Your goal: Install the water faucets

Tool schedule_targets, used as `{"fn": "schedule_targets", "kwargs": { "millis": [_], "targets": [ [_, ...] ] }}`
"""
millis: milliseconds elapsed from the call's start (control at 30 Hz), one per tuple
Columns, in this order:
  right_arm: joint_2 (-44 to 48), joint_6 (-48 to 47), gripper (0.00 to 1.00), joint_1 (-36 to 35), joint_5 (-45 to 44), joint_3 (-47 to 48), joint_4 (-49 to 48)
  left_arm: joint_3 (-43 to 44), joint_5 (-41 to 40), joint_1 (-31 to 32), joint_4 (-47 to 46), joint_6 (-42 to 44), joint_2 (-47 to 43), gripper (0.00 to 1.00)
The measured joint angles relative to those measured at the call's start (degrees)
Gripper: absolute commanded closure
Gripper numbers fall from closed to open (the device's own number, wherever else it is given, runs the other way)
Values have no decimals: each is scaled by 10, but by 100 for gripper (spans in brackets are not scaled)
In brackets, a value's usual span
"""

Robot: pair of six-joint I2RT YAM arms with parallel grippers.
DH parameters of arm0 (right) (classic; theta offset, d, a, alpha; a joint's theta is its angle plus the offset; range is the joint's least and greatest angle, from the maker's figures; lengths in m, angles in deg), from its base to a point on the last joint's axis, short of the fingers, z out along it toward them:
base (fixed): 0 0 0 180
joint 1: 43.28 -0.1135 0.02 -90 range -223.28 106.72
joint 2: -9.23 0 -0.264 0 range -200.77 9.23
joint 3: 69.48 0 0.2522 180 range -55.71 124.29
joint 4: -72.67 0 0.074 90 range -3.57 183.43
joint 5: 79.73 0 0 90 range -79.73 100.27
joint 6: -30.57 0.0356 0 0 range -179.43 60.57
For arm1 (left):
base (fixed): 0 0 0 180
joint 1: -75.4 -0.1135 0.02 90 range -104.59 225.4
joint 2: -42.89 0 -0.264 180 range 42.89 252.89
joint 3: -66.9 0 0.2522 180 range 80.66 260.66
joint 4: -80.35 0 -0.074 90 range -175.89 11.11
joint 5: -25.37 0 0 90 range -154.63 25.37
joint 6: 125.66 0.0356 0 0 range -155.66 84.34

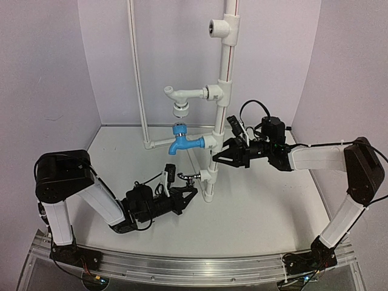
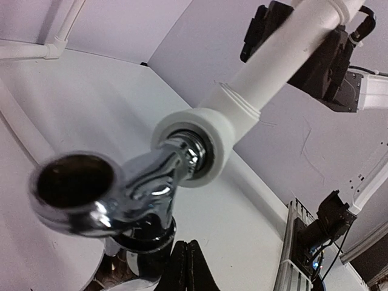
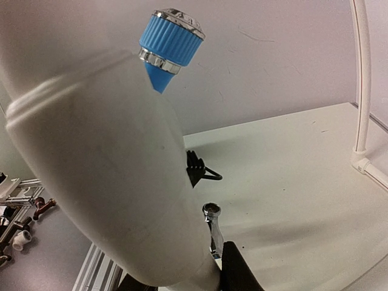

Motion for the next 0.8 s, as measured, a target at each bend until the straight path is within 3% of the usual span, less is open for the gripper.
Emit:
{"fn": "schedule_targets", "kwargs": {
  "millis": [800],
  "targets": [
    [3, 9, 100, 0, -4, -2, -3, 4, 36, -65, 0, -31, 12, 100]
  ]
}}
